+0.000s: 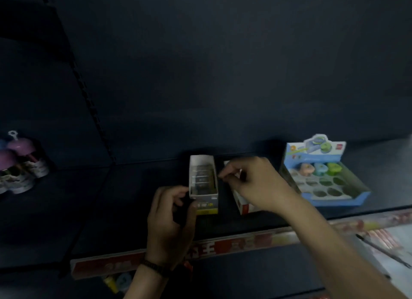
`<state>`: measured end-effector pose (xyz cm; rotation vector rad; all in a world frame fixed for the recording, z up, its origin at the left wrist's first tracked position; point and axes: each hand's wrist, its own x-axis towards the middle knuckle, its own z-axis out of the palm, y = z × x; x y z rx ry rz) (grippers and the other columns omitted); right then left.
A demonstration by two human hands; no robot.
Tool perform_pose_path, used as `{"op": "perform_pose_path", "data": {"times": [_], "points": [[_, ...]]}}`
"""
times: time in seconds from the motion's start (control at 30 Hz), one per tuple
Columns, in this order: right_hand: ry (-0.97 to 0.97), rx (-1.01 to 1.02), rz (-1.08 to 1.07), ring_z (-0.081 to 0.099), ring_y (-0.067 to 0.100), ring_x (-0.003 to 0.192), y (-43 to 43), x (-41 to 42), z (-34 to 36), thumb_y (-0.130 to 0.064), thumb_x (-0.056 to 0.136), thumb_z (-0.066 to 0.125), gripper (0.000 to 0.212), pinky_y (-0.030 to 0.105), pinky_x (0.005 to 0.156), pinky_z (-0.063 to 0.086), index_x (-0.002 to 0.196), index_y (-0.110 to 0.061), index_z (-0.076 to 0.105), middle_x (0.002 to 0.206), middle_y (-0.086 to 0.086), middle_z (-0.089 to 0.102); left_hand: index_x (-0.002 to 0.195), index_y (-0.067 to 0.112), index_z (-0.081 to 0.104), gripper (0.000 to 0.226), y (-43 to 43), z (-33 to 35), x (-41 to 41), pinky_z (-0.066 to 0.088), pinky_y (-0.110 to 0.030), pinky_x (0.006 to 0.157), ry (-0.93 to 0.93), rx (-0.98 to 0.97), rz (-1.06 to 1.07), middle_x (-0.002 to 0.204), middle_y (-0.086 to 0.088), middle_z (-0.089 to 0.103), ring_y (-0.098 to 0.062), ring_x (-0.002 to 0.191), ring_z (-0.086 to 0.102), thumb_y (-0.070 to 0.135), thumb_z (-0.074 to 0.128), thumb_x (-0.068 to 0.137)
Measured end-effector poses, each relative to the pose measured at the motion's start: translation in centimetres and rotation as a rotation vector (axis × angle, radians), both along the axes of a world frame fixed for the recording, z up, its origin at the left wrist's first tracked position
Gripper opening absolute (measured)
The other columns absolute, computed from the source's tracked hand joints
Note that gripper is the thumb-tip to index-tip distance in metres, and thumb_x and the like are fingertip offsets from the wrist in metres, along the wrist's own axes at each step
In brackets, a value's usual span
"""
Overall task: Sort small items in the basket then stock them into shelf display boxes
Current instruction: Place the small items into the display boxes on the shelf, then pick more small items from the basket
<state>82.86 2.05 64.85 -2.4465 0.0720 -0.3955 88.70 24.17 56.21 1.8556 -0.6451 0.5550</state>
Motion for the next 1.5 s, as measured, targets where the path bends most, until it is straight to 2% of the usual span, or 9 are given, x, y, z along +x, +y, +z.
{"op": "perform_pose_path", "data": {"times": [0.17, 0.37, 0.47, 0.6, 0.73, 0.83, 0.97, 1.33, 1.5], "points": [[0.107, 0.061, -0.254, 0.069, -0.005, 0.094, -2.5, -10.3, -4.9, -0.019, 0.094, 0.071, 0.019, 0.015, 0.082, 0.052, 0.103, -0.034, 0.080, 0.098, -0.022, 0.077, 0.088, 0.013, 0.067, 0.007, -2.1, 0.8, -7.0, 0.048, -0.026, 0.070, -0.178, 0.004, -0.456, 0.091, 0.003, 0.059, -0.013, 0.078, 0.058, 0.007, 0.067, 0.092], [0.362, 0.149, -0.737, 0.066, -0.006, 0.084, -1.1, -27.9, -12.7, -0.021, 0.096, 0.071, 0.015, 0.009, 0.074, 0.046, 0.103, -0.031, 0.081, 0.089, -0.024, 0.072, 0.101, 0.035, 0.059, 0.012, -8.6, -6.8, -15.9, 0.053, -0.030, 0.080, 0.123, 0.617, -1.023, 0.102, 0.019, 0.056, -0.002, 0.091, 0.060, 0.029, 0.065, 0.093], [0.521, 0.177, -0.903, 0.060, -0.009, 0.074, 1.1, -37.3, -15.4, -0.027, 0.099, 0.068, 0.014, 0.016, 0.075, 0.046, 0.107, -0.031, 0.079, 0.095, -0.019, 0.072, 0.103, 0.037, 0.057, 0.006, -10.8, -10.1, -21.0, 0.051, -0.026, 0.086, 0.038, 0.836, -1.271, 0.108, 0.020, 0.055, -0.002, 0.098, 0.058, 0.035, 0.059, 0.098], [0.707, 0.324, -1.202, 0.068, 0.008, 0.096, 6.0, -50.4, -18.9, -0.034, 0.100, 0.063, 0.019, 0.026, 0.084, 0.052, 0.112, -0.028, 0.078, 0.108, -0.009, 0.076, 0.107, 0.036, 0.058, 0.007, -13.3, -13.1, -30.3, 0.054, -0.032, 0.088, -0.140, 1.076, -1.529, 0.113, 0.018, 0.056, -0.006, 0.102, 0.058, 0.039, 0.053, 0.103], [0.785, 0.504, -1.405, 0.069, 0.012, 0.091, 11.1, -62.2, -23.0, -0.033, 0.100, 0.061, 0.020, 0.027, 0.075, 0.047, 0.102, -0.023, 0.077, 0.103, -0.005, 0.076, 0.108, 0.034, 0.059, 0.013, -14.5, -16.0, -41.8, 0.055, -0.035, 0.088, -0.290, 1.239, -1.731, 0.109, 0.015, 0.058, -0.010, 0.101, 0.059, 0.041, 0.049, 0.104], [0.815, 0.693, -1.539, 0.064, 0.012, 0.083, 14.3, -70.1, -25.4, -0.032, 0.103, 0.061, 0.015, 0.024, 0.067, 0.046, 0.097, -0.021, 0.071, 0.096, -0.004, 0.070, 0.107, 0.035, 0.061, 0.016, -15.1, -18.2, -49.6, 0.054, -0.033, 0.087, -0.364, 1.389, -1.809, 0.109, 0.015, 0.061, -0.011, 0.100, 0.061, 0.043, 0.049, 0.102], [0.793, 0.819, -1.626, 0.069, 0.014, 0.096, 16.5, -80.6, -30.5, -0.046, 0.098, 0.063, 0.027, 0.033, 0.087, 0.058, 0.116, -0.028, 0.071, 0.116, -0.004, 0.074, 0.109, 0.036, 0.062, 0.019, -16.3, -21.8, -59.2, 0.052, -0.029, 0.083, -0.403, 1.615, -1.799, 0.108, 0.015, 0.063, -0.009, 0.096, 0.060, 0.046, 0.048, 0.102], [0.745, 1.071, -1.646, 0.072, 0.015, 0.093, 9.3, -96.8, -46.2, -0.044, 0.103, 0.061, 0.033, 0.029, 0.081, 0.061, 0.124, -0.020, 0.065, 0.115, 0.000, 0.072, 0.103, 0.030, 0.066, 0.009, -23.6, -38.6, -78.4, 0.043, -0.008, 0.063, 0.022, 1.983, -1.756, 0.099, 0.013, 0.069, 0.002, 0.086, 0.062, 0.031, 0.057, 0.104], [0.816, 1.087, -1.683, 0.071, 0.020, 0.095, 4.2, -100.8, -54.7, -0.050, 0.102, 0.058, 0.035, 0.039, 0.087, 0.064, 0.124, -0.022, 0.064, 0.114, 0.000, 0.067, 0.105, 0.030, 0.066, 0.009, -29.0, -49.3, -85.5, 0.047, -0.014, 0.067, 0.234, 2.041, -1.669, 0.103, 0.014, 0.067, 0.001, 0.090, 0.063, 0.034, 0.058, 0.105]]}}
